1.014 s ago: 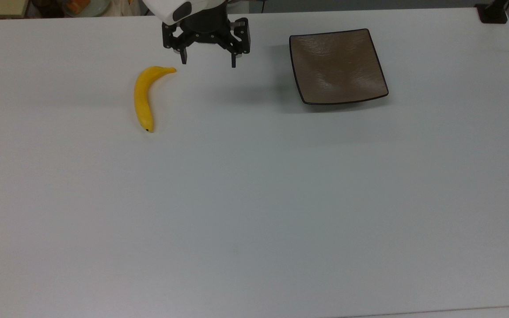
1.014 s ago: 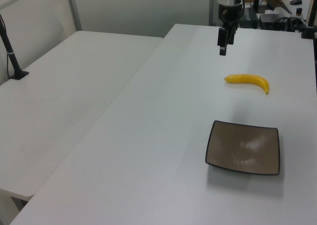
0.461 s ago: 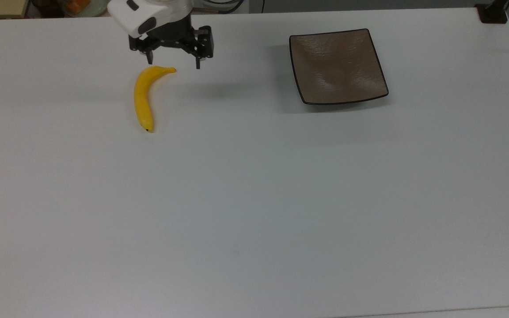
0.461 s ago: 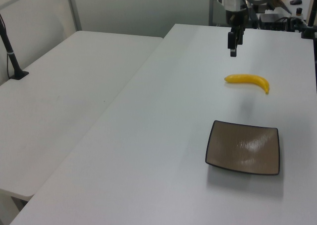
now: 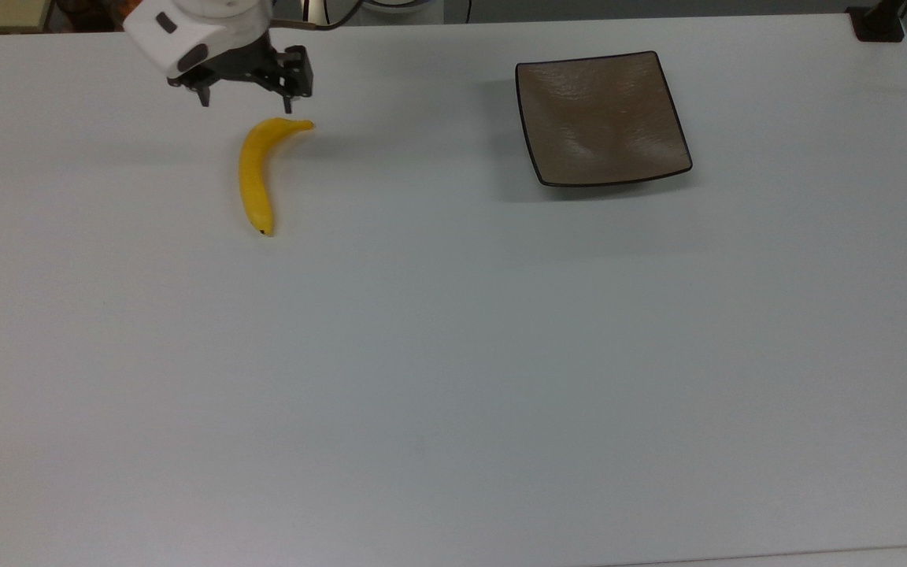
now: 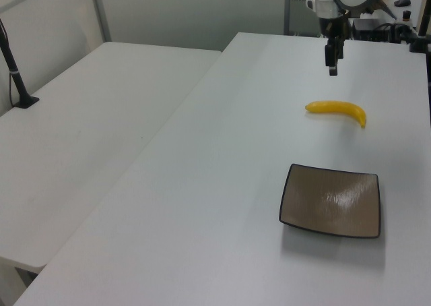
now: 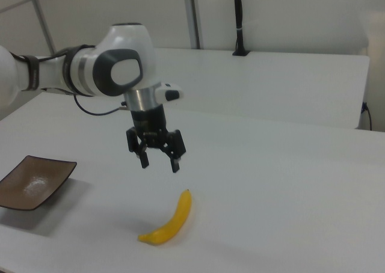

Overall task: Bananas placed on a ceramic plate
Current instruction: 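Move the open gripper over the yellow banana and lower it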

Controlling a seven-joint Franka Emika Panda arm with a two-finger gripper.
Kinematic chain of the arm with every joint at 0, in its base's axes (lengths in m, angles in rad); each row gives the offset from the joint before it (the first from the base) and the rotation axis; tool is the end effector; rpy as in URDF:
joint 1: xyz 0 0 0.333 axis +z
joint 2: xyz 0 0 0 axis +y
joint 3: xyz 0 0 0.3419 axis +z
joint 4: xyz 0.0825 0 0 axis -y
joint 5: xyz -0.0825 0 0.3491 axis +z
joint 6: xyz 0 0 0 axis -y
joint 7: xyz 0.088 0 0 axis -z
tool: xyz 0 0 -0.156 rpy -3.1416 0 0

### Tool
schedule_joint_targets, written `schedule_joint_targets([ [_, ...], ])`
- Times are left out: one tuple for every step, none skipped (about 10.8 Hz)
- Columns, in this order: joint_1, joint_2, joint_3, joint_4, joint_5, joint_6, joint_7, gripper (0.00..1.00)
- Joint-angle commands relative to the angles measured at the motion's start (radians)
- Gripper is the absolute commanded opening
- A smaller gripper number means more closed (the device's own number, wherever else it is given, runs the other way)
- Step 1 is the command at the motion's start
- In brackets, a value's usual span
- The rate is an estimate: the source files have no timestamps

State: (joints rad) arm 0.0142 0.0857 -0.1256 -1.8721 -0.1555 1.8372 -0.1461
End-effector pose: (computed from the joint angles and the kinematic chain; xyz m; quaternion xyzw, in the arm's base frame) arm 0.5296 -0.0776 0.4478 0.9942 0.0421 -0.0695 0.0706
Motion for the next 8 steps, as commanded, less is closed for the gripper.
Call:
schedule_joint_targets([
  [-0.026, -0.008, -0.032, -0.109, -0.016, 0.100, -0.049, 1.00],
  [-0.028, 0.015, -0.042, -0.136, -0.016, 0.144, -0.049, 1.00],
  [-0.031, 0.044, -0.043, -0.142, -0.016, 0.170, -0.049, 1.00],
  [-0.031, 0.078, -0.042, -0.142, -0.024, 0.174, -0.049, 1.00],
  [-0.031, 0.110, -0.042, -0.142, -0.039, 0.180, -0.049, 1.00],
  [-0.027, 0.143, -0.042, -0.144, -0.044, 0.203, -0.047, 1.00],
  [-0.025, 0.167, -0.042, -0.144, -0.044, 0.230, -0.047, 1.00],
  [-0.025, 0.183, -0.042, -0.144, -0.053, 0.238, -0.047, 0.96],
])
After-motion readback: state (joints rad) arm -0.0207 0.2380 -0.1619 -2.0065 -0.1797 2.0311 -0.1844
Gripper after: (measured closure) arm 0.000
